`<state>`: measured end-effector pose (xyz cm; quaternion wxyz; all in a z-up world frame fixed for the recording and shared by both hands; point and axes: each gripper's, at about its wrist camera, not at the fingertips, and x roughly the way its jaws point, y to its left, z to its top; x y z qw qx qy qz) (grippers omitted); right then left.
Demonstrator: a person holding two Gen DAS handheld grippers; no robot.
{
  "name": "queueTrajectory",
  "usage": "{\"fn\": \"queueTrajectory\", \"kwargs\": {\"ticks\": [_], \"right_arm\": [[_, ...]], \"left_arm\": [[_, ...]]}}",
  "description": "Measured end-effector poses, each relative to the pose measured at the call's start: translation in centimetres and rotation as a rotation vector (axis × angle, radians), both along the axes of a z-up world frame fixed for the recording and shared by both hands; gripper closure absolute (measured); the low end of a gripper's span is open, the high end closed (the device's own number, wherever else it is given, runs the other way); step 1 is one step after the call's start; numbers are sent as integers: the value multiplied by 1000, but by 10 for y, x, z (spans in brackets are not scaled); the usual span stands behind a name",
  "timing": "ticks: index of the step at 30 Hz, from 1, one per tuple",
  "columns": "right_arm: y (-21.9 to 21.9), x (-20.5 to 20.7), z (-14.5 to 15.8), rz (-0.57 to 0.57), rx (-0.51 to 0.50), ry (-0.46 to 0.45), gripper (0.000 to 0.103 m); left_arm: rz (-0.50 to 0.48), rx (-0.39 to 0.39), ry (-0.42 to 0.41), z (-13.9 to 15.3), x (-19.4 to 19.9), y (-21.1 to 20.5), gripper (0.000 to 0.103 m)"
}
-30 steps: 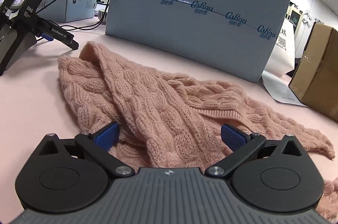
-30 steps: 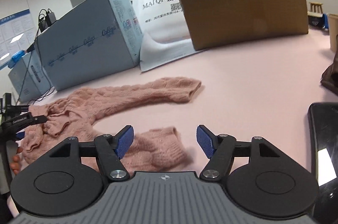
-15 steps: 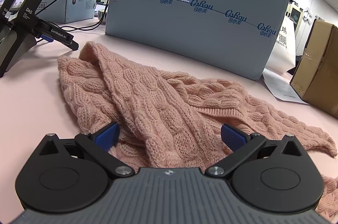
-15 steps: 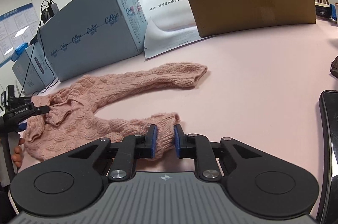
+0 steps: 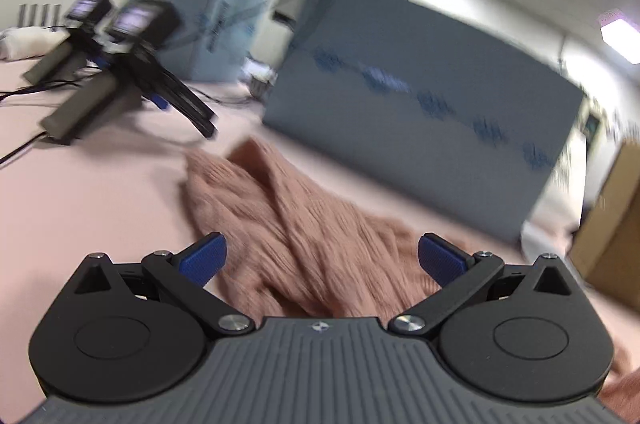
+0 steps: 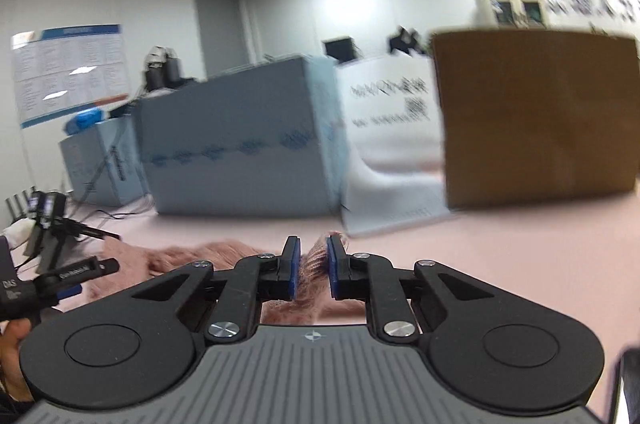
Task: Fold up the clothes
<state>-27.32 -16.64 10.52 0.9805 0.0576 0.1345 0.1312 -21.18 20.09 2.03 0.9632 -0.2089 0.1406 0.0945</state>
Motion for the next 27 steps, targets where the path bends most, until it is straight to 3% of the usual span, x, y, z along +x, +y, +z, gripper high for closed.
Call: {"fn": "queueTrajectory", "kwargs": {"ticks": [7, 16, 21, 25, 27], "right_arm": [[90, 26, 26, 240, -71, -66, 92], [169, 54, 21, 431, -80, 3, 96], [169, 69, 14, 459, -38, 72, 95], [145, 66, -5, 395, -33, 116, 95], [131, 64, -12, 359, -40, 140, 94]], "left_arm": [[93, -71, -10, -1, -6, 16, 0], [123, -147, -29, -6, -14, 30, 0], [119, -170, -9, -9, -12, 33, 0], [88, -147, -10, -8, -11, 29, 0], [27, -120, -23, -6, -12, 23, 0]]}}
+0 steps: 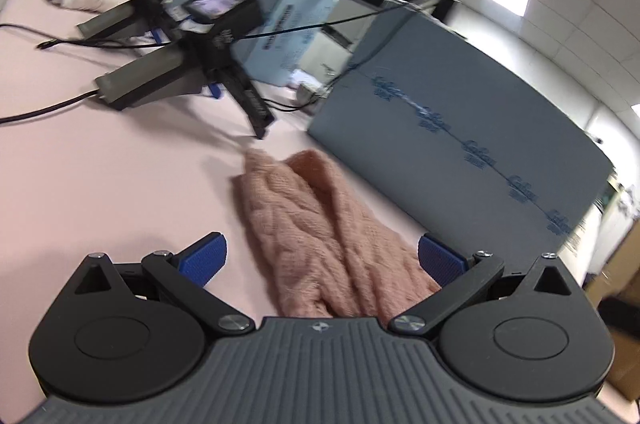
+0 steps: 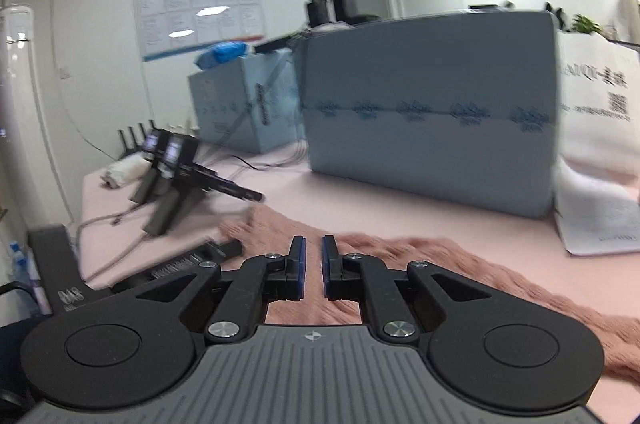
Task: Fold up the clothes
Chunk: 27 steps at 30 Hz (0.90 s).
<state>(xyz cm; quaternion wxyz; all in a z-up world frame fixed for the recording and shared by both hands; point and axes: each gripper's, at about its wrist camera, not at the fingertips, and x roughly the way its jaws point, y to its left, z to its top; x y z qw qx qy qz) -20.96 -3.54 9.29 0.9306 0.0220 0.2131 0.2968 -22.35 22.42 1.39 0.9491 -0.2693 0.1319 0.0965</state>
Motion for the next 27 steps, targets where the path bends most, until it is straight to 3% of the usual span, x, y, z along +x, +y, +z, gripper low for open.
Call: {"fn": "queueTrajectory", "kwargs": {"ticks": [2, 6, 10, 11, 13, 15, 19, 27], "right_arm": [[-15, -2, -8, -36, -14, 21, 93], [-56, -7, -17, -193, 9, 25, 65], [-124, 0, -36, -400, 135, 118, 62], [-140, 2, -39, -441, 186, 155, 61], [-171, 6, -47, -528, 288, 233, 43], [-196, 7, -55, -629, 355, 283, 34], [-218, 8, -61, -733, 392, 282, 26], [-240, 22, -80, -821, 405, 339, 26]], "left_arm": [[-59, 32, -17, 2, -1, -6, 0], [-212, 65, -95, 5, -7, -17, 0], [-501, -2, -89, 4, 2, -26, 0], [-523, 4, -78, 4, 4, -29, 0], [-520, 70, -37, 4, 7, -41, 0], [-508, 109, 18, 3, 13, -48, 0], [-501, 100, 76, 0, 21, -49, 0], [-496, 87, 106, -3, 25, -48, 0]]}}
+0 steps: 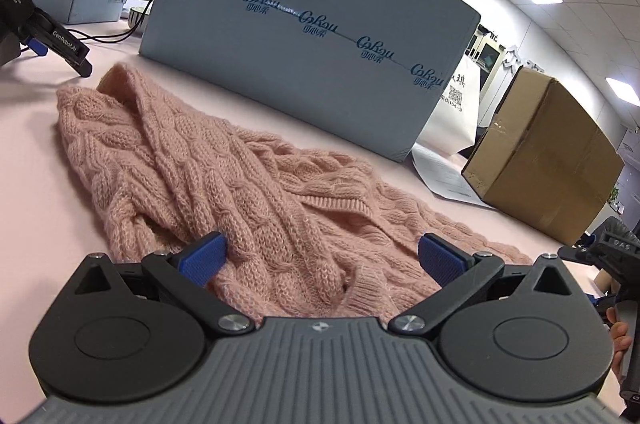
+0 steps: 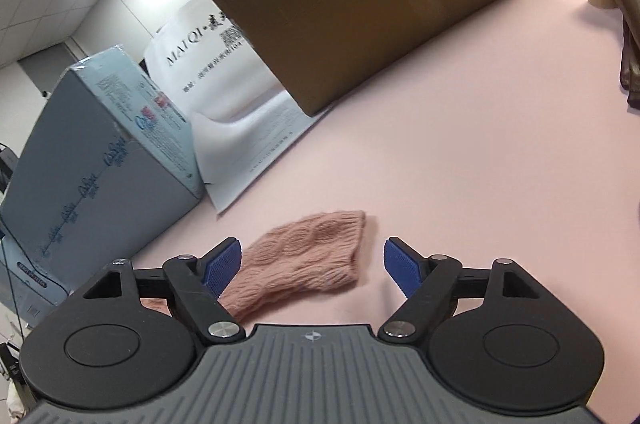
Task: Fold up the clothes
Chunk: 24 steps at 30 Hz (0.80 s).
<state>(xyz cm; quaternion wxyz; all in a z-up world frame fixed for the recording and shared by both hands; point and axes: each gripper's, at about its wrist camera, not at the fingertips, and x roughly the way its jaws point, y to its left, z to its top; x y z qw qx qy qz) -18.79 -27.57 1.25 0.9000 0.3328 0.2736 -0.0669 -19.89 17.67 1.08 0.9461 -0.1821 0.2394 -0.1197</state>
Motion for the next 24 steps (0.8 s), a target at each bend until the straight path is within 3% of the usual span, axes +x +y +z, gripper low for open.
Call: {"fn": "queueTrajectory", "kwargs": {"ticks": [3, 5, 7, 10, 13, 19, 24], "right_arm": [[1, 6, -5, 3, -17, 1, 28], [6, 8, -3, 7, -50, 8, 36], [8, 10, -5, 32, -48, 9, 81], [8, 11, -12, 49, 8, 17, 94], [12, 7, -7, 37, -34, -12, 98], [24, -12, 22, 6, -140, -154, 102], [40, -14, 47, 58, -192, -211, 102]], "left_arm": [[0, 1, 2, 0, 1, -1, 0], [2, -2, 3, 0, 0, -1, 0], [3, -4, 4, 0, 0, 0, 0], [2, -3, 5, 0, 1, 0, 0], [1, -4, 6, 0, 2, 0, 0], [0, -2, 6, 0, 1, -1, 0], [-7, -5, 5, 0, 2, 2, 0]]}}
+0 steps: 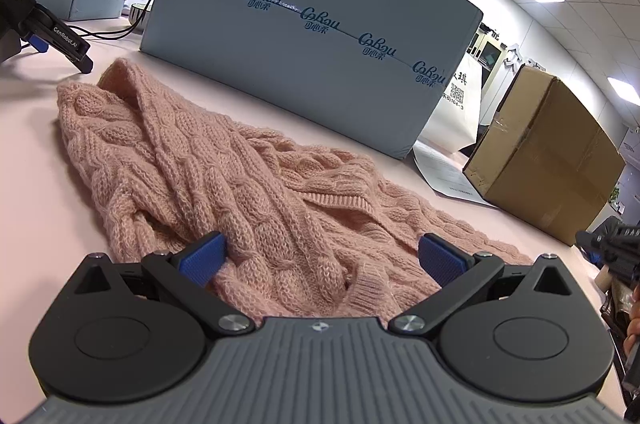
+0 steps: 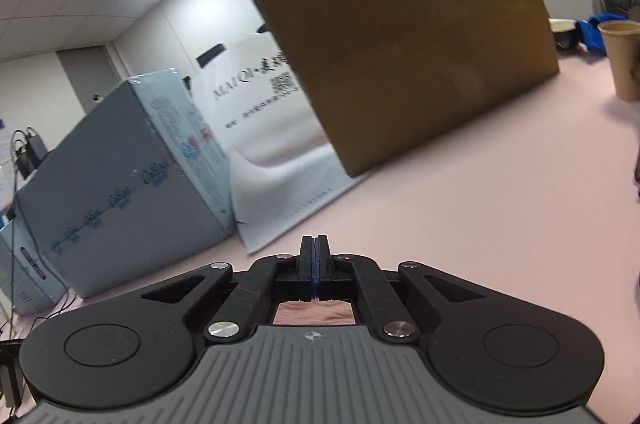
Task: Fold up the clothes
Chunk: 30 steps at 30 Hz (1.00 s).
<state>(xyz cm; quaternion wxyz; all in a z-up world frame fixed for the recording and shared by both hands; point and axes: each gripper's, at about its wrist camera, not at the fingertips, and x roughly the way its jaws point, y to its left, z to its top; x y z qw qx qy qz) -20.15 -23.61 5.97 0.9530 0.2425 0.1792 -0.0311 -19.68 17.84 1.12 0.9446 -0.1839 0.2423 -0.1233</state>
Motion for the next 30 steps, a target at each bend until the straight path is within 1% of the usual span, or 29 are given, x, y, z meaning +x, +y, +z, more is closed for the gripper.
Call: {"fn": "queueTrajectory", "kwargs": {"ticks": [1, 3, 4, 5, 6, 7, 9, 11, 12, 13, 14, 15, 17, 19, 21, 25, 30], "right_arm": [[3, 3, 3, 11, -12, 4, 102], [9, 11, 6, 20, -55, 51, 102], [10, 16, 4, 1, -68, 82, 90], [8, 19, 0, -33, -74, 113, 75], [5, 23, -4, -68, -79, 141, 34], [0, 26, -11, -111, -78, 170, 24], [-8, 33, -24, -144, -73, 211, 29], [-12, 44, -39, -108, -40, 265, 47], [-13, 49, -45, -80, -20, 293, 70], [-11, 52, -48, -71, -33, 299, 86], [-8, 53, -48, -70, -62, 296, 96], [-5, 55, -48, -69, -91, 293, 97], [-2, 54, -47, -65, -90, 273, 97], [4, 51, -42, -63, -118, 242, 98], [11, 48, -33, -62, -155, 207, 98], [21, 41, -13, -43, -170, 143, 98], [45, 40, 10, -11, -217, 73, 98]], "left_arm": [[1, -3, -1, 0, 0, 0, 0], [2, -10, -2, 0, 0, 1, 0], [3, -17, -3, 0, -1, 2, 0], [4, -23, -4, 0, -1, 3, 0], [5, -30, -5, 0, -1, 4, 0], [7, -36, -6, -1, -1, 5, 0], [10, -42, -6, -1, -1, 6, 0], [10, -44, -6, -1, -2, 6, 0], [10, -44, -6, 0, -2, 6, 0], [10, -45, -7, 0, -2, 6, 0], [10, -48, -7, 0, -2, 7, 0], [10, -52, -8, -1, -2, 8, 0], [9, -60, -9, -1, -3, 10, 0], [9, -65, -9, -1, -3, 11, 0], [8, -63, -9, -1, -3, 11, 0], [7, -66, -9, -2, -4, 11, 0], [7, -72, -10, -2, -4, 11, 0]]}}
